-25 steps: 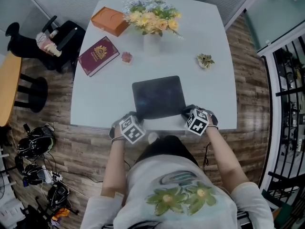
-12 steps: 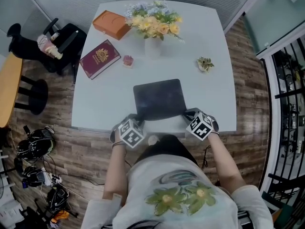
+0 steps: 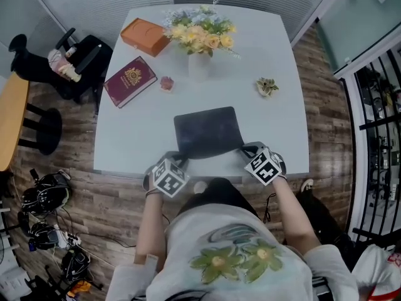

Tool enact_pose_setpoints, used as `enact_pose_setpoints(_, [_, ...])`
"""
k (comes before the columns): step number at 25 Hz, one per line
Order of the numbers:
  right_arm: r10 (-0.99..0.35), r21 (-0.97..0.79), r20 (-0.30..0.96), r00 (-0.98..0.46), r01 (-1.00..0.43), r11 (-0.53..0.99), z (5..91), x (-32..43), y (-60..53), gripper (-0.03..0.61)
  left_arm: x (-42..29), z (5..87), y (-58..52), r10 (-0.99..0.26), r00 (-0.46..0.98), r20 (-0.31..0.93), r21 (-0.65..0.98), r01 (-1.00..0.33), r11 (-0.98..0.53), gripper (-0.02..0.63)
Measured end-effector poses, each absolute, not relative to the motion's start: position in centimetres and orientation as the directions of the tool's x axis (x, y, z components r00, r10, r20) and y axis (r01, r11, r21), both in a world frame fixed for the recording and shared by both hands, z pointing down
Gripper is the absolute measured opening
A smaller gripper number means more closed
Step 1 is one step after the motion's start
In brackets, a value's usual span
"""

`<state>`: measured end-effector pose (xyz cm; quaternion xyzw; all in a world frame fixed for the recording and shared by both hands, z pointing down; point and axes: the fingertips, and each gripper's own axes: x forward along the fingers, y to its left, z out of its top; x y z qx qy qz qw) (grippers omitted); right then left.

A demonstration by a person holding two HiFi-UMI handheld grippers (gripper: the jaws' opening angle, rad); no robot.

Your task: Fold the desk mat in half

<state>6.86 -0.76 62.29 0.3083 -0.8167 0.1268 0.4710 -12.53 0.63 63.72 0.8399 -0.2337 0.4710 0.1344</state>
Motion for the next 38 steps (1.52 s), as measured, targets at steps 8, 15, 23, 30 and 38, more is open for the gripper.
enact_pose_setpoints(8, [-0.42, 0.081, 0.821, -0.385, -0.651, 0.755, 60.8, 6.9, -1.4, 0.026, -12.7, 62.2, -0.3, -0.304, 0.494, 0.815, 0.051, -0.583, -0.811, 0.043])
enact_pose_setpoints(15, [-0.447, 0.084, 0.798, -0.405, -0.66, 0.747, 59.5, 6.7, -2.4, 0.025, -12.9, 61.4, -1.0, -0.329, 0.504, 0.798, 0.065, -0.615, -0.786, 0.043])
enact_pose_setpoints(23, [-0.466, 0.098, 0.776, -0.425, -0.648, 0.755, 58.0, 6.7, -3.9, 0.023, -13.1, 60.4, -2.3, -0.37, 0.507, 0.779, 0.071, -0.657, -0.751, 0.043])
enact_pose_setpoints(30, [-0.455, 0.074, 0.767, -0.452, -0.641, 0.764, 56.4, 6.7, -4.9, 0.021, -13.1, 59.0, -3.5, -0.414, 0.501, 0.76, 0.066, -0.693, -0.718, 0.041])
enact_pose_setpoints(38, [-0.438, 0.06, 0.755, -0.489, -0.612, 0.788, 55.3, 6.5, -6.3, 0.021, -13.3, 57.5, -4.9, -0.445, 0.482, 0.755, 0.064, -0.729, -0.681, 0.041])
